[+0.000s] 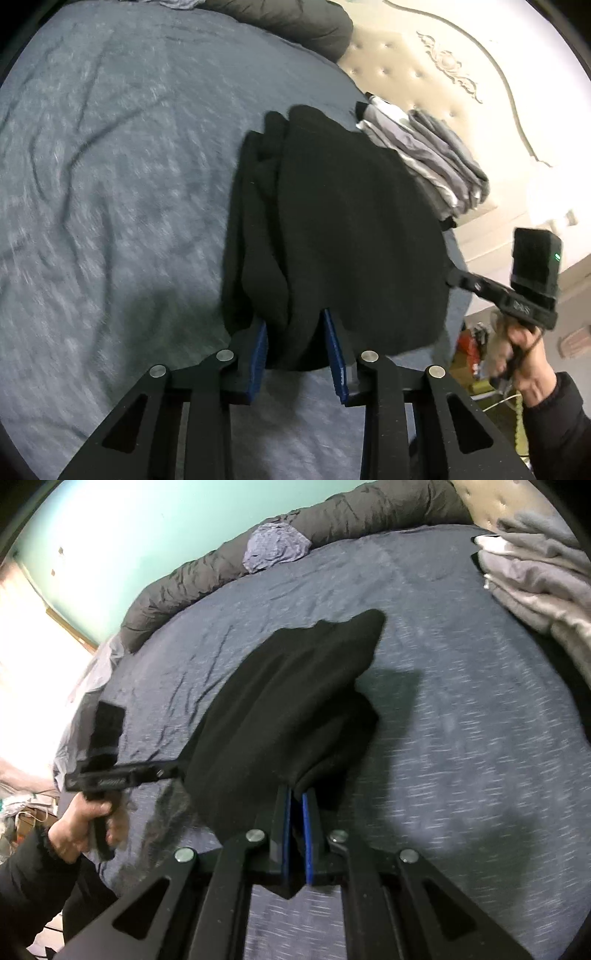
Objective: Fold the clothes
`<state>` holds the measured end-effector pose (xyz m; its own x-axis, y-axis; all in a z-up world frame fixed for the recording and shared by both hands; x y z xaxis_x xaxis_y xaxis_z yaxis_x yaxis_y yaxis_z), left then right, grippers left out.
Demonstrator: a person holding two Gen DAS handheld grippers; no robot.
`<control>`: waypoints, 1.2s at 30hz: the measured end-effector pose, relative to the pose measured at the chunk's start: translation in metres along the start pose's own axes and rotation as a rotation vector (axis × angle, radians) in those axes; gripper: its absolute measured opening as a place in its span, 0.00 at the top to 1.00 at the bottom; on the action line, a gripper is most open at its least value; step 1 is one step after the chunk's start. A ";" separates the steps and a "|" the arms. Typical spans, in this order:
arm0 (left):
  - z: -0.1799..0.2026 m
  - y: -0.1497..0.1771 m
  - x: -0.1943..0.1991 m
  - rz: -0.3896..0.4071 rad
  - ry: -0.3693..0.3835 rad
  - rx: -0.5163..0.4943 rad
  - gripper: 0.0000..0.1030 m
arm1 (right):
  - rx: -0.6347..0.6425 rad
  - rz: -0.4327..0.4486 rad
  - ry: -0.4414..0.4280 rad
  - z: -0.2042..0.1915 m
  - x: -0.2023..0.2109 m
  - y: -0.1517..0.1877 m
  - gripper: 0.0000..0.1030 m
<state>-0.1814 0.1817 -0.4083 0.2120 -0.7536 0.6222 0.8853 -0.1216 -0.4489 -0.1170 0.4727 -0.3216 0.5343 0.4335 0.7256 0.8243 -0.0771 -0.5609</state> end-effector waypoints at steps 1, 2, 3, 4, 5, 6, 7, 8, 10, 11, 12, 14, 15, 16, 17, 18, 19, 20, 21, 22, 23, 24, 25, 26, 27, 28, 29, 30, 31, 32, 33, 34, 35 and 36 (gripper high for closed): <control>0.008 0.006 -0.003 -0.010 0.002 -0.014 0.69 | -0.006 -0.006 0.008 0.007 0.000 -0.001 0.95; 0.016 0.011 -0.008 -0.022 0.000 -0.033 0.69 | -0.011 -0.013 0.017 0.015 0.000 -0.001 0.95; 0.022 0.015 -0.012 -0.035 -0.003 -0.051 0.69 | -0.021 -0.019 0.021 0.021 -0.001 0.000 0.95; 0.027 0.019 -0.015 -0.046 -0.011 -0.071 0.69 | -0.033 -0.026 0.022 0.027 -0.003 0.003 0.95; 0.028 0.021 -0.016 -0.050 -0.024 -0.085 0.69 | -0.046 -0.033 0.023 0.033 -0.004 0.006 0.95; 0.026 0.021 -0.015 -0.047 -0.033 -0.082 0.69 | -0.054 -0.035 0.020 0.036 -0.005 0.009 0.95; 0.023 0.020 -0.014 -0.043 -0.038 -0.070 0.68 | -0.058 -0.033 0.012 0.036 -0.005 0.011 0.95; 0.019 0.018 -0.011 -0.035 -0.040 -0.051 0.68 | -0.062 -0.031 0.005 0.036 -0.005 0.013 0.94; 0.012 0.013 -0.003 -0.010 -0.050 -0.026 0.67 | -0.072 -0.016 -0.007 0.037 -0.003 0.014 0.92; 0.010 0.010 0.001 0.002 -0.059 -0.023 0.64 | -0.083 -0.004 -0.009 0.038 -0.002 0.013 0.91; 0.009 0.007 0.004 0.010 -0.065 -0.020 0.58 | -0.101 0.006 -0.012 0.039 -0.001 0.011 0.91; 0.007 0.001 0.009 0.023 -0.073 -0.015 0.53 | -0.137 0.024 -0.018 0.040 0.002 0.009 0.82; 0.007 -0.001 0.011 0.027 -0.073 -0.013 0.53 | -0.152 0.034 -0.020 0.041 0.004 0.006 0.76; 0.008 -0.002 0.013 0.031 -0.076 -0.011 0.53 | -0.164 0.038 -0.020 0.041 0.007 0.005 0.66; 0.009 -0.001 0.015 0.032 -0.079 -0.012 0.53 | -0.172 0.039 -0.017 0.040 0.009 0.003 0.59; 0.010 -0.001 0.017 0.032 -0.081 -0.013 0.53 | -0.179 0.037 -0.014 0.039 0.011 0.002 0.56; 0.010 -0.001 0.020 0.031 -0.083 -0.015 0.53 | -0.184 0.035 -0.011 0.037 0.013 0.002 0.52; 0.011 0.000 0.024 0.030 -0.086 -0.018 0.52 | -0.189 0.033 -0.007 0.036 0.015 0.002 0.51; 0.012 0.001 0.026 0.028 -0.088 -0.019 0.52 | -0.191 0.028 0.000 0.034 0.017 0.004 0.51; 0.015 0.001 0.028 0.026 -0.090 -0.018 0.51 | -0.193 0.021 0.010 0.032 0.018 0.007 0.51; 0.017 0.002 0.032 0.028 -0.088 -0.013 0.50 | -0.194 0.014 0.021 0.030 0.020 0.009 0.50; 0.018 0.002 0.036 0.033 -0.084 -0.004 0.49 | -0.195 0.007 0.031 0.028 0.021 0.012 0.50; 0.019 0.002 0.040 0.039 -0.080 0.001 0.49 | -0.197 0.002 0.037 0.026 0.023 0.014 0.49; 0.020 0.002 0.045 0.045 -0.077 0.005 0.47 | -0.199 -0.002 0.038 0.023 0.025 0.015 0.45; 0.021 0.002 0.050 0.051 -0.075 0.008 0.45 | -0.202 -0.006 0.040 0.021 0.027 0.016 0.42; 0.022 0.002 0.053 0.055 -0.078 0.010 0.44 | -0.204 -0.010 0.042 0.019 0.029 0.016 0.38; 0.023 0.002 0.056 0.057 -0.082 0.012 0.44 | -0.199 -0.013 0.051 0.016 0.031 0.016 0.38; 0.023 0.002 0.058 0.060 -0.084 0.013 0.43 | -0.187 -0.014 0.064 0.014 0.033 0.014 0.38; 0.023 0.001 0.059 0.061 -0.086 0.011 0.43 | -0.180 -0.016 0.073 0.013 0.033 0.013 0.38; 0.024 0.000 0.059 0.062 -0.090 0.006 0.43 | -0.176 -0.020 0.082 0.013 0.033 0.013 0.36; 0.024 -0.001 0.059 0.061 -0.096 0.002 0.42 | -0.171 -0.024 0.091 0.012 0.032 0.012 0.35; 0.023 -0.002 0.057 0.060 -0.102 0.000 0.42 | -0.173 -0.026 0.099 0.013 0.031 0.012 0.33; 0.023 -0.003 0.055 0.056 -0.109 -0.001 0.41 | -0.179 -0.026 0.107 0.015 0.029 0.012 0.33; 0.022 -0.003 0.052 0.052 -0.116 -0.001 0.41 | -0.185 -0.027 0.115 0.017 0.026 0.011 0.33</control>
<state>-0.1643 0.1566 -0.3604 0.3040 -0.6788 0.6685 0.8717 -0.0849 -0.4827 -0.0966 0.4988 -0.3158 0.5208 0.3330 0.7860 0.8531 -0.2350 -0.4657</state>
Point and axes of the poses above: each gripper's, at about its wrist camera, not at the fingertips, and x roughly against the way its jaws point, z to its right, y to its underside, the point moved 5 cm from there along -x, roughly the way its jaws point, and after that the axes turned 7 degrees about z, right-handed, at the moved point
